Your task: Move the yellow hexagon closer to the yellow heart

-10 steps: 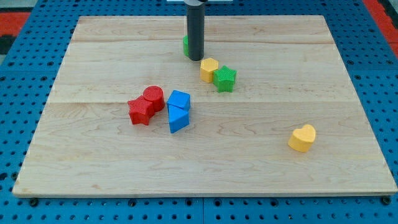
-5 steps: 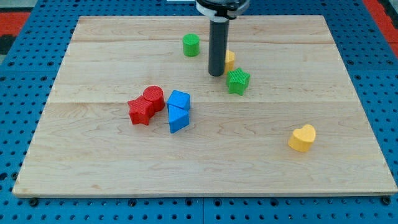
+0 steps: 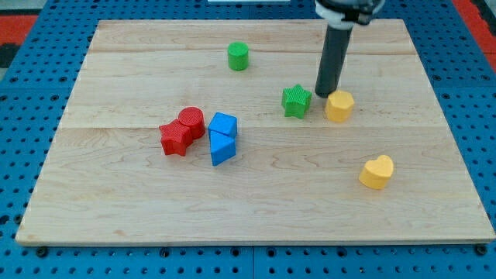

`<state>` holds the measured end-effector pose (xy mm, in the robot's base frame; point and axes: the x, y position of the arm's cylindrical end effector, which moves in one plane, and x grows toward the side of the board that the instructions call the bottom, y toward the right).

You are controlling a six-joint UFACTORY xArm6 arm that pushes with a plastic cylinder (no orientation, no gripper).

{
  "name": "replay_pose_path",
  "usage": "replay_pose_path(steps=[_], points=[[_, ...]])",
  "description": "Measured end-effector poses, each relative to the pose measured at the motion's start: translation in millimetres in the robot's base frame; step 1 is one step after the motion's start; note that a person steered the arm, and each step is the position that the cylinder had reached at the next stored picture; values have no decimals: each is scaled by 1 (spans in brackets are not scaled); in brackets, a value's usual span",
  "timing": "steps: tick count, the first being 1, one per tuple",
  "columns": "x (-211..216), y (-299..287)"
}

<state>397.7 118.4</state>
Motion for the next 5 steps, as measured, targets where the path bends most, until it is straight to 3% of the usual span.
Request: replay_pose_path(steps=[2, 3, 5], points=[[15, 31], [71, 26], [59, 2]])
